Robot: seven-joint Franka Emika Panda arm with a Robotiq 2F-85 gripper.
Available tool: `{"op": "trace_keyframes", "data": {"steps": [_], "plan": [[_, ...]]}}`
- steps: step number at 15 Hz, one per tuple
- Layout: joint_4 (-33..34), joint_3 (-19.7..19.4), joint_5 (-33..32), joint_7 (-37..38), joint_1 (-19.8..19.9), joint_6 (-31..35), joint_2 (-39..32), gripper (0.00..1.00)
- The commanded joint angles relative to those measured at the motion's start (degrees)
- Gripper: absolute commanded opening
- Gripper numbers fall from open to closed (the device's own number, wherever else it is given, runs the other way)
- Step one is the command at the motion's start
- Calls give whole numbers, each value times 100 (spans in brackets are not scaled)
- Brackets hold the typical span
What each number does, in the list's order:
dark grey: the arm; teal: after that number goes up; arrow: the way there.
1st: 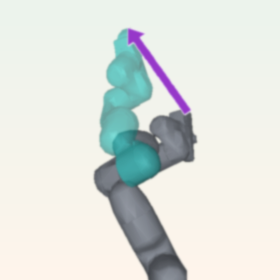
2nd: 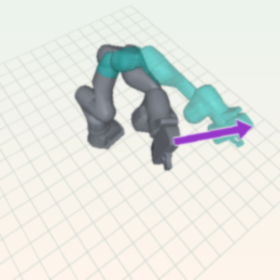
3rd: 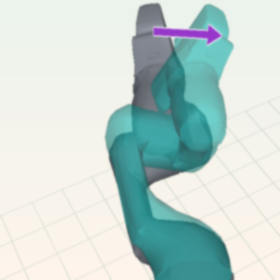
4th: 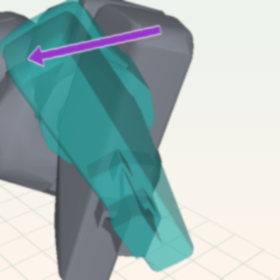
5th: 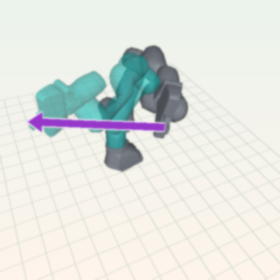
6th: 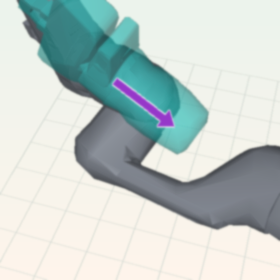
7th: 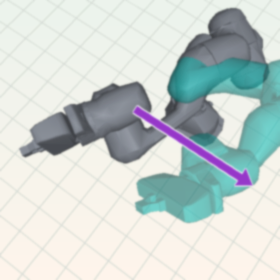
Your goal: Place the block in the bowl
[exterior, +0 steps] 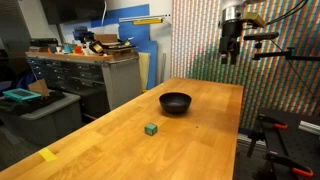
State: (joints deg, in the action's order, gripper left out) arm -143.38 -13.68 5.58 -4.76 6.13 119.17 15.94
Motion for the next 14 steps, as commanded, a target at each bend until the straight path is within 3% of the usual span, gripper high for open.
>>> {"op": "trace_keyframes", "data": {"steps": [1,9,14], "plan": [[20,111,34,-29,115,-9,-8,100],[55,110,34,-29,115,-9,-7,100],[98,256,75,108,40,552,-212,100]]}}
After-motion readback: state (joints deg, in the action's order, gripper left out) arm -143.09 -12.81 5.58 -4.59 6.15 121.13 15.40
